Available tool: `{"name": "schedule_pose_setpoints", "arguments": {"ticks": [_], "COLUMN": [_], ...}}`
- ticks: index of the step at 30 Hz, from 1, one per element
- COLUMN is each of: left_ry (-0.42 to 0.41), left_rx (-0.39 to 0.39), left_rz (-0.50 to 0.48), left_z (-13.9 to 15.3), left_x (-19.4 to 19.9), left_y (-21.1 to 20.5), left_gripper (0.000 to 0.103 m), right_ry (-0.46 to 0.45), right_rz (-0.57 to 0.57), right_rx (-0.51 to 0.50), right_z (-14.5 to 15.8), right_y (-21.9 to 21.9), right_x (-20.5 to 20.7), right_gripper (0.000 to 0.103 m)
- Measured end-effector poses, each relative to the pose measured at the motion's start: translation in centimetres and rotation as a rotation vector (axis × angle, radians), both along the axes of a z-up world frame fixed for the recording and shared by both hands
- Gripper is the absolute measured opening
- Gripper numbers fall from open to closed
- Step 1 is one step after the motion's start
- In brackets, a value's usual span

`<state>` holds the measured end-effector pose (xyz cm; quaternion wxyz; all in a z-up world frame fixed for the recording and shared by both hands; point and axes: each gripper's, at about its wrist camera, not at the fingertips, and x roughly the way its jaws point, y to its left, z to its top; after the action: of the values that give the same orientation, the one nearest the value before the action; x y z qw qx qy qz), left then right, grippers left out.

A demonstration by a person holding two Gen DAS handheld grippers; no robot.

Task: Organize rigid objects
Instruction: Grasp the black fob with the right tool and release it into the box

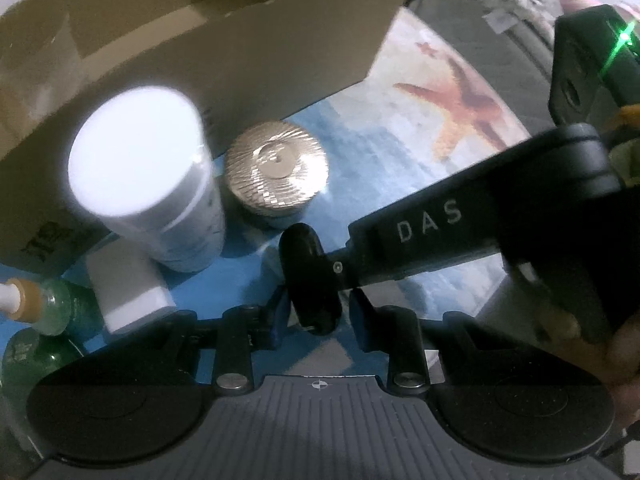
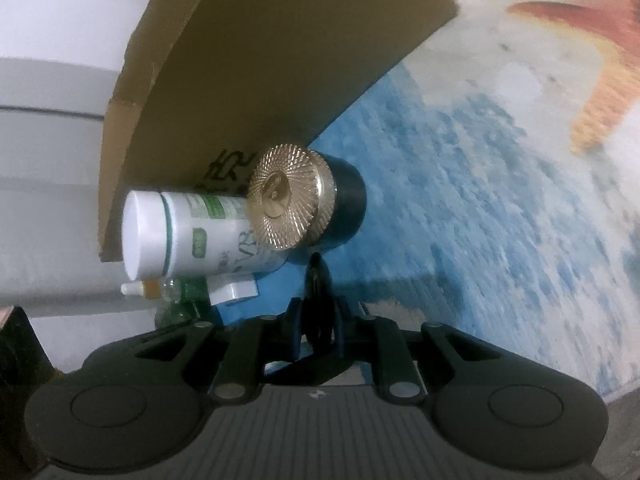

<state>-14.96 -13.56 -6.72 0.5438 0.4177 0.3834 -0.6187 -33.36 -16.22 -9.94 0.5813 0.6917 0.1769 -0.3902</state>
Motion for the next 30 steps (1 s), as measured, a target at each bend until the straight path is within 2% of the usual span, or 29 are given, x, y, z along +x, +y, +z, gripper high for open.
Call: {"name": "schedule_pose_setpoints", "arguments": {"ticks": [4,10,14,17,19,21,23,26,30], "left_ry": [0.005,0.038,0.006,-0.043,-0.065,-0.084,-0.096,-0.051,-0.056], "left_rx": [-0.035,-0.176,-0.287,-0.346,-0.357,-0.337,-0.279,-0.164,-0.066], "left_rz": [-0.049,-0.111,-0.096,-0.051,-0.008,0.045,0.102,0.205,0.250], "left_z": [2.2,9.2,14.0,16.3,16.8,16.5,15.3,12.7,10.1], "left_x": [-1.4,-2.7,-2.0,-0.6,0.8,2.5,4.2,7.1,9.4], "left_y": [0.9,2.5,1.6,-0.1,-1.5,-3.3,-5.7,-9.5,-11.8], "left_gripper": [0.029,0.027,0.027,0.027,0.027,0.027,0.027,0.026,0.027], "right_ry": [0.012,0.019,0.002,-0.044,-0.082,-0.115,-0.134,-0.144,-0.147], "right_rz": [-0.041,-0.100,-0.083,-0.053,-0.027,0.012,0.054,0.092,0.098], "right_rx": [-0.025,-0.123,-0.219,-0.260,-0.243,-0.192,-0.119,0.001,0.104], "right_z": [3.0,10.5,14.9,16.2,15.8,14.3,11.8,7.6,3.2], "right_y": [1.3,1.9,-0.9,-5.0,-8.4,-12.0,-15.5,-19.8,-23.4], "right_x": [-1.0,-1.9,-1.4,0.1,1.2,2.4,3.9,5.5,6.6], "right_gripper": [0.018,0.018,0.018,0.018,0.018,0.018,0.018,0.018,0.018]}}
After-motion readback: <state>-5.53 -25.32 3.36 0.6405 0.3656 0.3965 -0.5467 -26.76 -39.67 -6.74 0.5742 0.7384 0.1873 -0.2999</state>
